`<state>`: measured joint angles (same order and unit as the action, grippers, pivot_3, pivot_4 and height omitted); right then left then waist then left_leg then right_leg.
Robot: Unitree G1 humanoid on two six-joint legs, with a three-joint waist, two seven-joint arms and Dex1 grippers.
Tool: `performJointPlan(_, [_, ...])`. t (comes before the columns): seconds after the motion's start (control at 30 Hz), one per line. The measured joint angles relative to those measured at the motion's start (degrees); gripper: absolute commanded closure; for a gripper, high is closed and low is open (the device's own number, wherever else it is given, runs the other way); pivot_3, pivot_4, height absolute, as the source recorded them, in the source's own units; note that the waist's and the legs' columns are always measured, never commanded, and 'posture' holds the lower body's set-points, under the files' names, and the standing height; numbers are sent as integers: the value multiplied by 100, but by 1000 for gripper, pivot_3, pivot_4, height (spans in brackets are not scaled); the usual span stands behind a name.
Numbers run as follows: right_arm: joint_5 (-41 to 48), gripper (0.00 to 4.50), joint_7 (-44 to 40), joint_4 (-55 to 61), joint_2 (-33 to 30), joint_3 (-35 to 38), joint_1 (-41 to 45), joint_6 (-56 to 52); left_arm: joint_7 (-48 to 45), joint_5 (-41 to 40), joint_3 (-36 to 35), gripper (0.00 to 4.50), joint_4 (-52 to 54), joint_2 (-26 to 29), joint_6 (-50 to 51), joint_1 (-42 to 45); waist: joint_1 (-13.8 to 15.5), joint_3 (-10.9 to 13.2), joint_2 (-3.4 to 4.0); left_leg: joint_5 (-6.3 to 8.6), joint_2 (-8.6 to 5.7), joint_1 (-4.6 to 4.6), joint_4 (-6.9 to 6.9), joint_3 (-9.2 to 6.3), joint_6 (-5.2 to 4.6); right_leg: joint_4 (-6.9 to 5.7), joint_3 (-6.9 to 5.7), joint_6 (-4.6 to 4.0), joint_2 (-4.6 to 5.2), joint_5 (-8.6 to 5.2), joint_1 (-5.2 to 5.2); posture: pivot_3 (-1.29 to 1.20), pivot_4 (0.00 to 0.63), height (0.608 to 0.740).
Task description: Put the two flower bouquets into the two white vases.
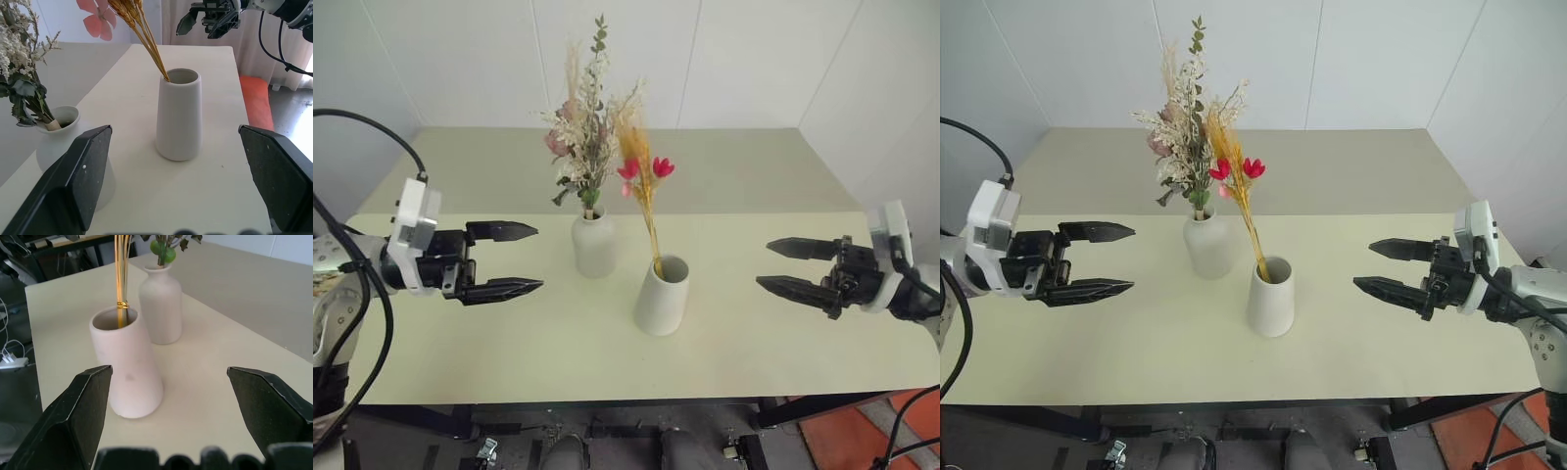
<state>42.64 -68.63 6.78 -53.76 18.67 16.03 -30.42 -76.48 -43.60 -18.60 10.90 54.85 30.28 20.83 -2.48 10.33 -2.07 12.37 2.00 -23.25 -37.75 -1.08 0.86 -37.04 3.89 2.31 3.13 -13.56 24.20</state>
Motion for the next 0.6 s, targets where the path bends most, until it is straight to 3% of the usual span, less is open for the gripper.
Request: performJointPlan(0.6, [-335,25,-257,-174,-231,-15,166,35,389,-352,-525,0,586,107,251,-788,16,0,0,0,0,1,0,1,0,0,1,-2,1,1,-1,0,150,740])
